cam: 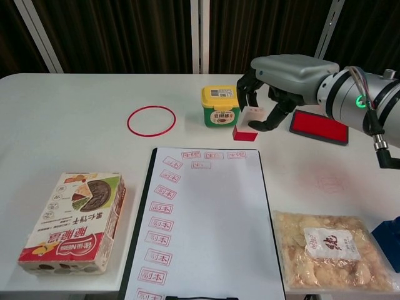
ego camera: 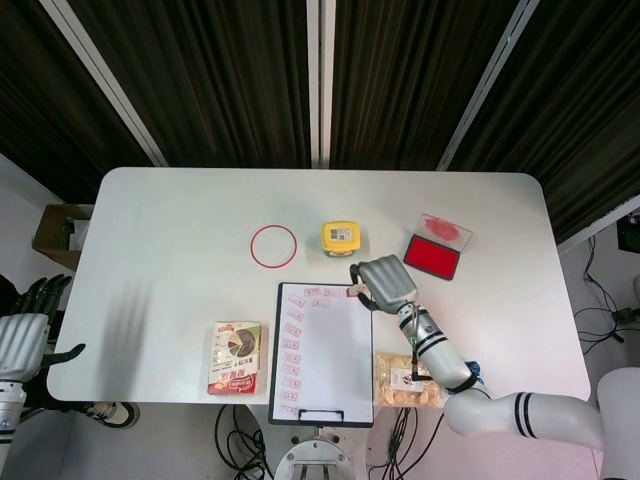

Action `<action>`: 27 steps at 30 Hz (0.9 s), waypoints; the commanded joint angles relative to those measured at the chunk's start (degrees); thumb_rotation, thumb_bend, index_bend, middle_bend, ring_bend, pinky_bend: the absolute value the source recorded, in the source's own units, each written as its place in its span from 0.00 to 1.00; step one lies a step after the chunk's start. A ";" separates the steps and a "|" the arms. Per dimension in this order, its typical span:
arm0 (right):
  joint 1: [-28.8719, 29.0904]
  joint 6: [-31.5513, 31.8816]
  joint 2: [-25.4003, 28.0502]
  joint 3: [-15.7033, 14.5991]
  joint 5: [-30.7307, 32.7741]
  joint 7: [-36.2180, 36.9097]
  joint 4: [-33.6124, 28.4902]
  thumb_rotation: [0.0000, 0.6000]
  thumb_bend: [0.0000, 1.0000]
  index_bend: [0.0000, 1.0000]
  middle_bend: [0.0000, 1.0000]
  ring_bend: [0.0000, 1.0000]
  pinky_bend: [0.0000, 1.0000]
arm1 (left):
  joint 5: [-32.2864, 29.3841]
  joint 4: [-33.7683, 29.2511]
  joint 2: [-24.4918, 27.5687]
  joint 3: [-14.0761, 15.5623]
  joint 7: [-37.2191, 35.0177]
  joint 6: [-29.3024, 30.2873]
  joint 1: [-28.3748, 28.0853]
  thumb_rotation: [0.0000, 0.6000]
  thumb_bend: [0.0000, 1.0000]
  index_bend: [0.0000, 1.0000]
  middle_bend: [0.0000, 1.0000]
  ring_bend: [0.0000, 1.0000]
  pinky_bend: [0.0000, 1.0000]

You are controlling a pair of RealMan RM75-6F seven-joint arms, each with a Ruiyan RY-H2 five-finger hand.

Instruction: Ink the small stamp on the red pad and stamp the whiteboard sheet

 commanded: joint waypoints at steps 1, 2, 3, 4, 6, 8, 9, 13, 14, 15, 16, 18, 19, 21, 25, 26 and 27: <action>0.57 2.27 -2.88 0.72 3.53 -2.46 0.58 1.00 0.52 1.00 0.94 0.96 1.00 | -0.07 0.34 -0.10 -0.01 -0.43 -0.10 0.06 1.00 0.00 0.05 0.06 0.05 0.16; 0.68 3.22 -4.03 1.05 5.14 -3.48 0.65 1.00 0.53 1.00 0.94 0.96 1.00 | -0.10 0.43 -0.12 -0.02 -0.69 -0.12 0.10 1.00 0.00 0.05 0.06 0.05 0.16; 0.82 3.98 -4.87 1.18 5.95 -4.37 0.87 1.00 0.53 1.00 0.94 0.96 1.00 | -0.08 0.50 -0.13 -0.04 -0.88 -0.07 0.12 1.00 0.00 0.05 0.06 0.05 0.16; 0.97 4.72 -5.69 1.23 6.56 -5.23 1.20 1.00 0.53 1.00 0.94 0.96 1.00 | -0.02 0.58 -0.13 -0.06 -1.03 0.02 0.15 1.00 0.00 0.05 0.06 0.05 0.16; 1.17 5.75 -7.15 1.34 7.65 -6.37 1.75 1.00 0.53 1.00 0.95 0.96 1.00 | 0.10 0.76 -0.13 -0.06 -1.17 0.13 0.19 1.00 0.00 0.05 0.06 0.05 0.16; 1.48 6.05 -8.50 1.37 9.16 -7.38 2.27 1.00 0.53 1.00 0.95 0.96 1.00 | 0.09 1.00 -0.10 -0.05 -1.46 0.14 0.27 1.00 0.00 0.05 0.06 0.05 0.16; 1.60 6.24 -8.91 1.36 9.46 -7.76 2.53 1.00 0.53 1.00 0.95 0.97 1.00 | 0.09 1.10 -0.09 -0.04 -1.58 0.13 0.30 1.00 0.00 0.05 0.06 0.05 0.16; 1.99 6.54 -10.19 1.35 10.60 -8.82 3.55 1.00 0.53 1.00 0.95 0.97 1.00 | 0.08 1.57 -0.09 0.00 -2.10 0.11 0.42 1.00 0.00 0.05 0.06 0.05 0.16; 2.13 6.56 -10.46 1.36 10.92 -9.18 3.86 1.00 0.53 1.00 0.95 0.97 1.00 | 0.07 1.71 -0.11 0.00 -2.28 0.09 0.45 1.00 0.00 0.05 0.06 0.05 0.16; 2.23 6.57 -10.66 1.36 11.11 -9.37 4.07 1.00 0.53 1.00 0.95 0.97 1.00 | 0.06 1.82 -0.13 0.00 -2.41 0.10 0.47 1.00 0.00 0.05 0.06 0.05 0.16; 2.35 6.50 -10.92 1.38 11.33 -9.54 4.36 1.00 0.53 1.00 0.95 0.97 1.00 | 0.06 1.98 -0.18 -0.01 -2.59 0.10 0.50 1.00 0.00 0.05 0.06 0.05 0.16; 2.56 6.26 -11.25 1.36 11.65 -9.78 4.70 1.00 0.53 1.00 0.95 0.97 1.00 | 0.08 2.20 -0.24 -0.01 -2.85 0.08 0.53 1.00 0.00 0.05 0.06 0.05 0.16; 2.68 6.15 -11.41 1.36 11.76 -9.91 4.87 1.00 0.53 1.00 0.95 0.97 1.00 | 0.09 2.29 -0.26 0.00 -2.94 0.05 0.53 1.00 0.00 0.05 0.06 0.05 0.16; 2.97 5.94 -11.85 1.37 12.07 -10.23 5.19 1.00 0.53 1.00 0.95 0.97 1.00 | 0.10 2.48 -0.29 -0.04 -3.15 0.05 0.54 1.00 0.00 0.05 0.06 0.05 0.16; 3.46 5.84 -12.74 1.31 12.61 -11.03 5.71 1.00 0.53 1.00 0.95 0.97 1.00 | 0.06 2.66 -0.23 -0.10 -3.46 0.02 0.58 1.00 0.00 0.05 0.06 0.05 0.16; 3.59 5.83 -13.00 1.30 12.79 -11.28 5.92 1.00 0.53 1.00 0.95 0.97 1.00 | 0.06 2.70 -0.20 -0.11 -3.54 0.01 0.58 1.00 0.00 0.05 0.06 0.05 0.16; 3.68 5.87 -13.21 1.26 12.90 -11.46 6.10 1.00 0.53 1.00 0.95 0.97 1.00 | 0.06 2.74 -0.18 -0.11 -3.60 0.01 0.59 1.00 0.00 0.05 0.06 0.05 0.16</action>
